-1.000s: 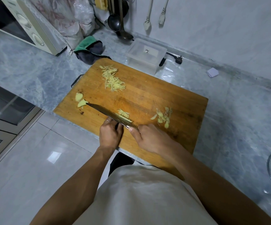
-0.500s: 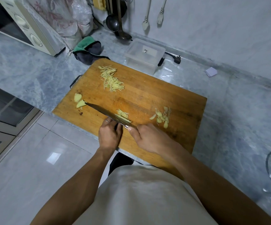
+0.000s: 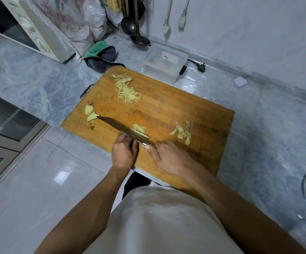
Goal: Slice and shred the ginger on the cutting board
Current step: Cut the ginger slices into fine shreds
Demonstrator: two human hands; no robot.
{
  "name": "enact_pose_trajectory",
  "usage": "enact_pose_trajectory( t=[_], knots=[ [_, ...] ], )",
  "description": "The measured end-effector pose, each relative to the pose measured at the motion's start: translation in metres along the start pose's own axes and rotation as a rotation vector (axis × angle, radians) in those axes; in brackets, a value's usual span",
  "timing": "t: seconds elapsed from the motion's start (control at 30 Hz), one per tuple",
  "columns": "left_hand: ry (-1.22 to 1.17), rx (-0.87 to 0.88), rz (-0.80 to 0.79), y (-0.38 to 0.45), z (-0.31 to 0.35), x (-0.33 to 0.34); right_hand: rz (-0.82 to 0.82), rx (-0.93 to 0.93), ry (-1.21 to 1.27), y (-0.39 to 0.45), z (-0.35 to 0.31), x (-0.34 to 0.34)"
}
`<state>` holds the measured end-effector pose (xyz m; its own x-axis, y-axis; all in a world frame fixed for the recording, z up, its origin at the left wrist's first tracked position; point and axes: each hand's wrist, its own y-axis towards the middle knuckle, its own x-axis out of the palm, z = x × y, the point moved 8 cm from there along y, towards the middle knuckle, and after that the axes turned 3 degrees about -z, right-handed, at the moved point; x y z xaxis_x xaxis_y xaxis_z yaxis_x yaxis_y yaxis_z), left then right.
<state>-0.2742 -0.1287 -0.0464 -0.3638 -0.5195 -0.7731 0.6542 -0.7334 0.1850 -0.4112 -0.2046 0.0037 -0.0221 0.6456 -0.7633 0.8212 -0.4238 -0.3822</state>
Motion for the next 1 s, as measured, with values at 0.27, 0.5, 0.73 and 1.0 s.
enact_pose_trajectory(
  t=[0.27, 0.5, 0.73, 1.0],
  knots=[
    [-0.002, 0.01, 0.024, 0.0, 0.004, -0.004, -0.021, -0.003, -0.019, -0.001, -0.005, -0.002],
    [-0.014, 0.021, 0.035, 0.0, 0.003, -0.001, -0.015, 0.014, 0.012, 0.009, -0.003, 0.002],
    [-0.051, 0.003, 0.049, 0.001, 0.0, 0.0, -0.019, 0.005, 0.029, 0.006, -0.001, -0.003],
    [-0.022, 0.013, 0.034, 0.0, 0.0, 0.0, -0.027, 0.013, 0.028, 0.006, -0.002, -0.001]
  ],
)
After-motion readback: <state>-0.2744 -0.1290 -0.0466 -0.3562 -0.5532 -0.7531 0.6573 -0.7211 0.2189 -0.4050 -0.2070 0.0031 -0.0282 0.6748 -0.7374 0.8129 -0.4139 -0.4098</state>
